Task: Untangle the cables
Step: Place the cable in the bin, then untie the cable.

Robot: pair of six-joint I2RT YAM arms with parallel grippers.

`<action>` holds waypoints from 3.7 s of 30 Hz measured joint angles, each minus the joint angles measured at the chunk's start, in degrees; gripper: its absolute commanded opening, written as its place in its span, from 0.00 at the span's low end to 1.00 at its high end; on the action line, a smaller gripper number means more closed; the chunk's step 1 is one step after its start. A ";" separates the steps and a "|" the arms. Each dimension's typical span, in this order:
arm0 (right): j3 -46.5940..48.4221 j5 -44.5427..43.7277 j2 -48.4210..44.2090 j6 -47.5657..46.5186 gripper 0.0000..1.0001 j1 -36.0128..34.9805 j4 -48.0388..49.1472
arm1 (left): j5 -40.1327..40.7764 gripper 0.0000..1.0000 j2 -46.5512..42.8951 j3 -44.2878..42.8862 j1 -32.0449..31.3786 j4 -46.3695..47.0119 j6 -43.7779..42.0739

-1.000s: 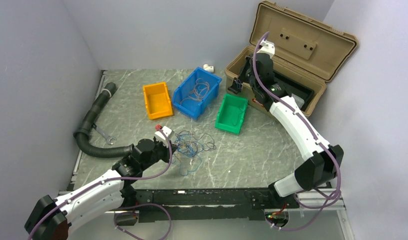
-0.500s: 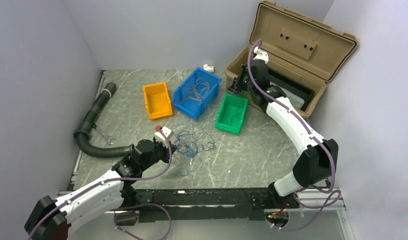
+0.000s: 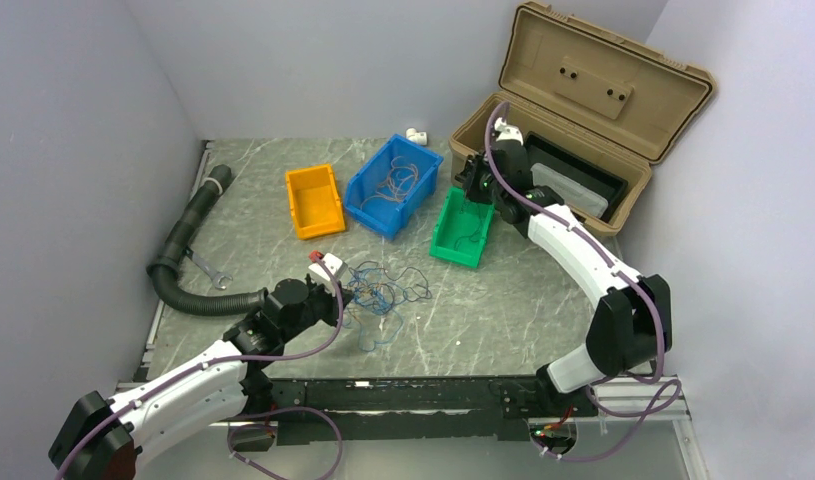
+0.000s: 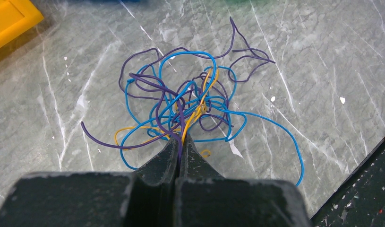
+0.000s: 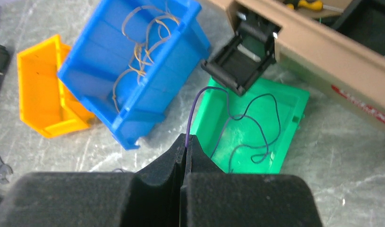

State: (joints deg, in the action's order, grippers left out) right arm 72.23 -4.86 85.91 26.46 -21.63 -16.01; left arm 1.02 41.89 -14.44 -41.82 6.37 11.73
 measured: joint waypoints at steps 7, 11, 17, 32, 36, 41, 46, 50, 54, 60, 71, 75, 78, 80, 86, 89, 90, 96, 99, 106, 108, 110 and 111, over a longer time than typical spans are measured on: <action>-6.91 0.26 -1.86 0.35 0.00 0.00 0.26 | 0.20 0.00 0.31 0.00 0.00 0.02 -0.02; -10.12 0.15 -1.90 1.01 0.00 0.00 1.18 | 0.22 0.00 0.39 0.00 0.00 0.02 -0.02; -13.84 -1.11 -1.18 1.92 0.00 0.00 2.27 | 0.28 0.00 0.39 0.00 0.00 0.00 -0.02; -10.56 -5.25 14.99 1.81 0.00 0.00 4.44 | 0.37 0.00 0.39 -0.02 -0.04 0.00 0.00; -8.72 -5.81 17.31 1.49 0.00 0.00 4.22 | 0.37 0.00 0.46 0.00 -0.04 0.02 0.00; -8.11 -6.91 17.97 0.59 0.00 -0.31 3.85 | 0.37 0.00 0.83 0.00 -0.11 0.02 -0.02; -7.87 -11.50 17.94 -1.57 0.03 -2.82 2.45 | 0.39 0.00 1.03 0.00 -0.15 0.00 -0.02; -6.19 -14.47 17.92 -3.17 0.17 -5.92 0.42 | 0.39 0.00 1.01 0.00 -0.15 0.02 -0.02; -5.46 -15.04 16.87 -3.89 0.27 -6.84 -0.72 | 0.39 0.00 1.01 0.00 -0.15 0.02 -0.02; -5.09 -15.87 13.40 -4.00 0.33 -6.58 -2.08 | 0.42 0.00 0.94 0.00 -0.22 0.02 -0.02; -4.15 -15.52 5.70 -4.46 0.55 -6.56 -4.13 | 0.39 0.00 0.81 -0.02 -0.26 0.02 -0.02; -6.54 -13.97 0.37 -4.50 0.58 -6.58 -3.78 | 0.39 0.00 0.81 -0.02 -0.26 0.02 -0.02; -9.62 -11.45 -3.91 -4.55 0.61 -6.80 -3.26 | 0.39 0.00 0.81 0.00 -0.26 0.02 -0.02; -12.48 -8.02 -6.60 -4.70 0.65 -7.15 -2.03 | 0.39 0.00 0.81 -0.02 -0.26 0.02 -0.02; -22.36 3.96 -11.37 -4.13 0.62 -12.37 3.82 | 0.39 0.00 0.83 -0.02 -0.26 0.02 -0.02; -25.94 8.07 -11.30 -3.32 0.72 -15.50 6.88 | 0.39 0.00 0.98 -0.02 -0.31 0.04 -0.04; -26.84 8.87 -11.21 -3.32 0.82 -16.61 7.63 | 0.39 0.00 1.07 -0.02 -0.35 0.02 -0.02; -26.99 11.32 -6.73 -7.54 0.97 -23.37 10.71 | 0.39 0.00 1.11 0.00 -0.42 0.02 -0.02; -25.83 10.88 -3.91 -11.34 0.97 -25.99 11.19 | 0.39 0.00 1.11 -0.02 -0.44 0.02 -0.04; -21.94 7.65 1.07 -14.34 0.98 -26.27 12.26 | 0.39 0.00 1.11 0.00 -0.44 0.02 -0.02; -21.20 6.14 1.68 -12.98 0.99 -26.21 12.46 | 0.39 0.00 1.11 0.00 -0.50 0.02 -0.02; -20.48 4.09 1.75 -10.16 0.99 -26.12 12.20 | 0.39 0.00 1.11 0.00 -0.55 0.02 -0.04; -19.98 3.04 1.75 -8.22 0.99 -26.14 11.98 | 0.39 0.00 1.11 0.00 -0.55 0.02 -0.04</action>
State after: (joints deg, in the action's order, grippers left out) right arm 52.25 -1.83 87.66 18.24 -47.77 -4.03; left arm 1.41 43.00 -14.44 -42.37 6.39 11.68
